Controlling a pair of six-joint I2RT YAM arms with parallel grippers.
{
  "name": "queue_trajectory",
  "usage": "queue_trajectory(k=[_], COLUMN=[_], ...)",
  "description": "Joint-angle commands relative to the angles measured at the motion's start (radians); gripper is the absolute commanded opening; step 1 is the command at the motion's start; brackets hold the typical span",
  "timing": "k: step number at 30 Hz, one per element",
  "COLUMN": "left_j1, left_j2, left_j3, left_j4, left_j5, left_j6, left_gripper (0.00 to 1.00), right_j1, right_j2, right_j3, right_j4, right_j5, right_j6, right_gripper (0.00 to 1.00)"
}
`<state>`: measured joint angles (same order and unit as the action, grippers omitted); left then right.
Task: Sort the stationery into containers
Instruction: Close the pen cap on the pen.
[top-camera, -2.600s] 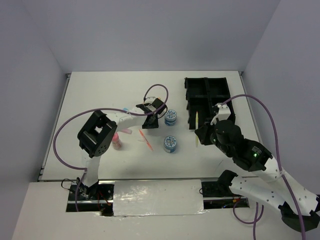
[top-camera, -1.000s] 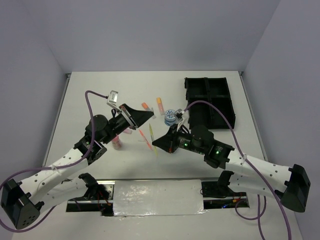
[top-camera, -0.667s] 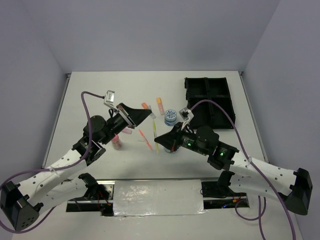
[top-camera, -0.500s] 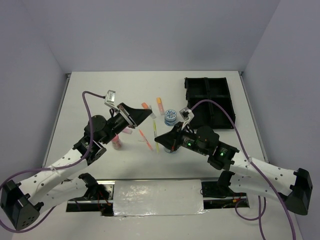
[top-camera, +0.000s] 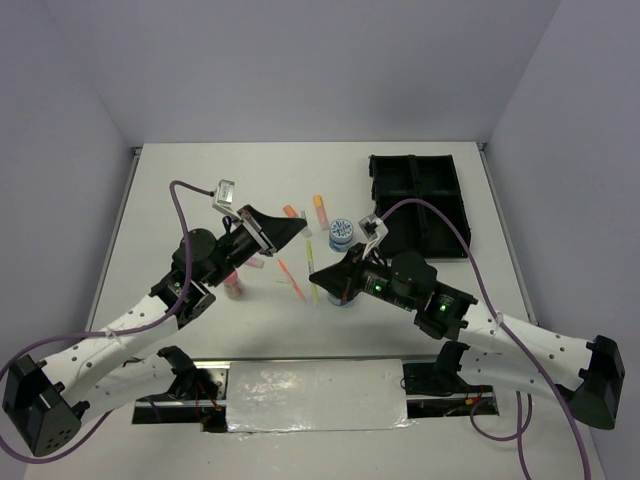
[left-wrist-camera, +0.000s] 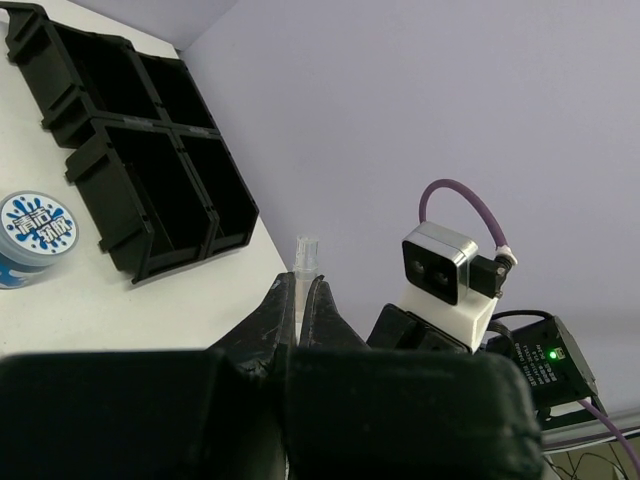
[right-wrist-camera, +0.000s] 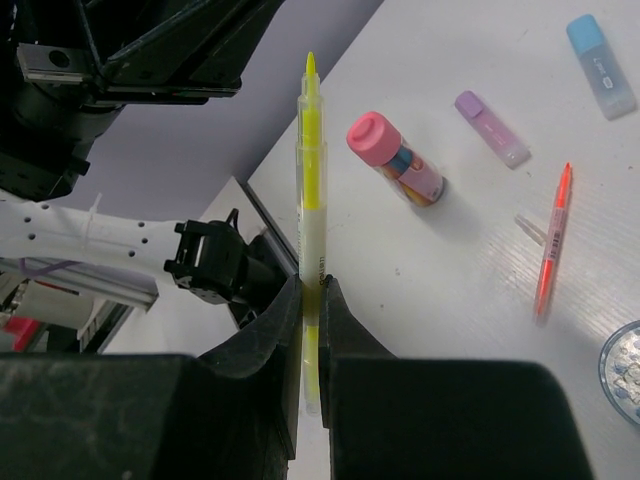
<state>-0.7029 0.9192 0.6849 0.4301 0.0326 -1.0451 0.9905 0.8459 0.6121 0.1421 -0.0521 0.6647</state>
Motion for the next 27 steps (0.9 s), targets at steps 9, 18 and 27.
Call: queue_trajectory(k=[9, 18, 27], left_j1=[-0.006, -0.004, -0.006], left_j2=[0.007, 0.012, 0.018], left_j3=[0.001, -0.001, -0.016], left_j4=[0.067, 0.067, 0.085], left_j5=[0.023, 0.030, 0.047], left_j6=[0.017, 0.025, 0.014], left_gripper=[0.00, 0.00, 0.00], right_j1=[0.008, 0.008, 0.008], right_j2=[0.005, 0.019, 0.028], right_j3=[0.080, 0.089, 0.100], right_j4=[-0.012, -0.007, -0.016], right_j5=[0.047, 0.051, 0.051], right_j6=[-0.019, -0.017, -0.027], right_gripper=[0.00, 0.00, 0.00])
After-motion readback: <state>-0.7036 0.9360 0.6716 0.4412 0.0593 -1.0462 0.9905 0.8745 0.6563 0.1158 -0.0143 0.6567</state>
